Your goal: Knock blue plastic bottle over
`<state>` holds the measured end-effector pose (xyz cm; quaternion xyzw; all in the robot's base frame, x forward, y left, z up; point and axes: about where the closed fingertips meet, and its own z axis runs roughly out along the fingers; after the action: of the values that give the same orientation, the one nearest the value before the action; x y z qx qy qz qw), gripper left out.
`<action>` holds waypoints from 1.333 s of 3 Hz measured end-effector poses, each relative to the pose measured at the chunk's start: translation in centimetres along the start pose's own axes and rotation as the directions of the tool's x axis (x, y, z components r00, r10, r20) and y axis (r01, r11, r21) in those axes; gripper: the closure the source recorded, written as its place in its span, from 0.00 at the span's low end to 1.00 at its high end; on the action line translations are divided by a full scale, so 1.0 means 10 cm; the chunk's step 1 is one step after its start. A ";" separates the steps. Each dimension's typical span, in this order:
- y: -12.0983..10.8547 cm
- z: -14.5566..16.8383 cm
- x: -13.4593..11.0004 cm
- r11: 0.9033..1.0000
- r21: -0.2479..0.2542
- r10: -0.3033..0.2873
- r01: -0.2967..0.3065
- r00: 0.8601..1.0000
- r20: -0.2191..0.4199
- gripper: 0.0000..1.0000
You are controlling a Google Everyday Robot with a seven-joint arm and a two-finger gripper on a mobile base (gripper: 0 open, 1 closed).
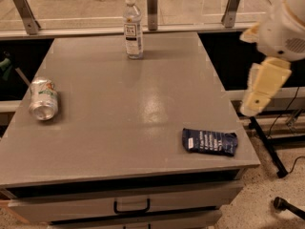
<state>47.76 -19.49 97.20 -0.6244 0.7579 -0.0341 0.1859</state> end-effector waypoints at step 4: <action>-2.06 1.21 -2.16 0.992 0.113 -0.099 0.055 0.895 0.434 0.00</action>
Offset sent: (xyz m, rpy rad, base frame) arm 0.2396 0.1567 0.0191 0.2990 -0.2828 0.2788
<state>74.17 -1.09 96.93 -0.6356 0.6686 0.0629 0.3808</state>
